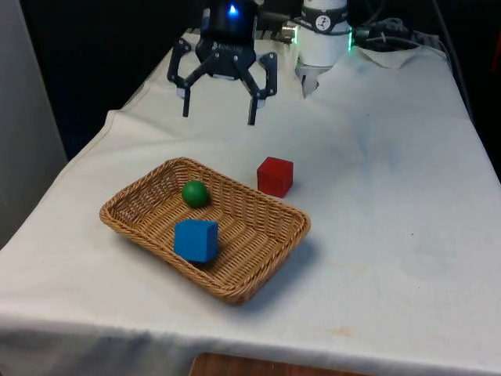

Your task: Place all non-red objects into the basket.

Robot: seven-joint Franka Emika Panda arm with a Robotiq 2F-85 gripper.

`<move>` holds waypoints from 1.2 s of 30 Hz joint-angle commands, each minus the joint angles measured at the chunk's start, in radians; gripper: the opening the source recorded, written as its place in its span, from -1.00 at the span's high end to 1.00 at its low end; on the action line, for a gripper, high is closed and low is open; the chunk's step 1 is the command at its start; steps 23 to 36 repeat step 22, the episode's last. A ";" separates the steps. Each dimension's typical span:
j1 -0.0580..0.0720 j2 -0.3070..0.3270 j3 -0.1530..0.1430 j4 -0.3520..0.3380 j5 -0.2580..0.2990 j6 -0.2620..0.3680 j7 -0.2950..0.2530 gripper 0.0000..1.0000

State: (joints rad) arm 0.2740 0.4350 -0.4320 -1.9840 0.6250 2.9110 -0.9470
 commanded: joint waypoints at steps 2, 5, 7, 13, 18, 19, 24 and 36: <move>0.010 -0.041 -0.010 -0.044 -0.009 0.002 -0.001 -1.00; 0.012 -0.079 -0.009 -0.081 -0.010 0.005 -0.007 -1.00; 0.014 -0.114 -0.009 -0.115 -0.010 0.008 -0.012 -1.00; 0.016 -0.170 -0.006 -0.171 -0.009 0.011 -0.022 -1.00; 0.017 -0.225 -0.003 -0.226 -0.006 0.012 -0.032 -1.00; 0.017 -0.235 -0.002 -0.237 -0.006 0.012 -0.034 -1.00; 0.018 -0.266 -0.001 -0.268 -0.004 0.012 -0.040 -1.00; 0.018 -0.266 -0.001 -0.268 -0.004 0.012 -0.040 -1.00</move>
